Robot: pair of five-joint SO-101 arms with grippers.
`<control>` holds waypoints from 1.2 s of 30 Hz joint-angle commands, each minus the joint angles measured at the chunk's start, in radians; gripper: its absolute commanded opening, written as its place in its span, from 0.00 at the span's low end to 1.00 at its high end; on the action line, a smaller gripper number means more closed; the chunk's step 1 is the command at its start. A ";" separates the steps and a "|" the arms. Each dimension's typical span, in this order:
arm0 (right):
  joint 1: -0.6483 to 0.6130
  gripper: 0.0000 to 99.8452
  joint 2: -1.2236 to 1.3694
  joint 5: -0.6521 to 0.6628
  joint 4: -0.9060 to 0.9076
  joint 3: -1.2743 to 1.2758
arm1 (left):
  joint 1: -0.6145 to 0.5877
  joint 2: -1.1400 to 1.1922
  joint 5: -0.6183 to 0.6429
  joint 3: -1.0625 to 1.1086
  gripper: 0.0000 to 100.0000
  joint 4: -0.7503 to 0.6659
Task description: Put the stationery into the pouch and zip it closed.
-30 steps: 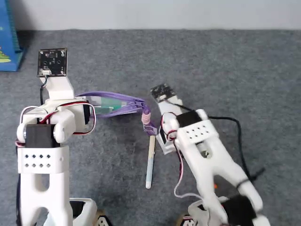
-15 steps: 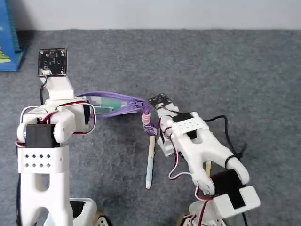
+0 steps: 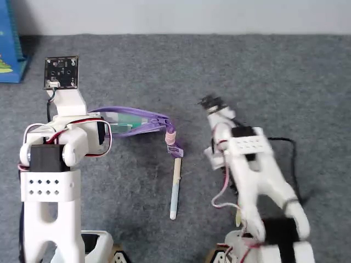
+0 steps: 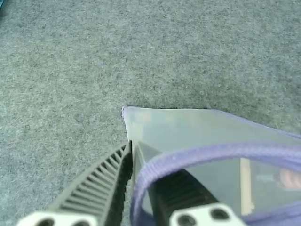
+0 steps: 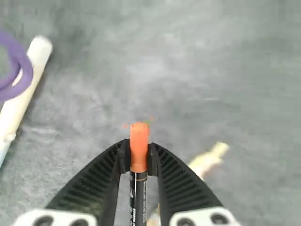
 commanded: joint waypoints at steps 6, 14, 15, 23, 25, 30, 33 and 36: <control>0.125 0.01 -0.449 0.002 0.073 0.029 | -0.002 -0.002 0.006 -0.001 0.01 0.009; 0.120 0.01 -0.723 -0.135 0.024 0.094 | -0.002 0.000 0.009 -0.001 0.01 0.006; 0.120 0.01 -0.759 -0.157 0.024 0.094 | -0.002 0.000 0.009 -0.001 0.01 0.006; -0.093 0.01 -1.006 -0.275 -0.084 0.094 | -0.002 0.000 0.009 0.015 0.01 0.003; -0.154 0.01 -1.035 -0.299 -0.139 0.094 | -0.003 0.000 0.009 0.015 0.01 0.005; -0.294 0.01 -1.043 -0.319 -0.271 0.094 | -0.044 0.000 0.009 0.015 0.01 0.003; -0.364 0.01 -1.044 -0.373 -0.374 0.094 | -0.041 0.000 0.009 0.015 0.01 0.003; -0.433 0.01 -1.043 -0.385 -0.475 0.094 | -0.038 0.000 0.009 0.015 0.01 0.003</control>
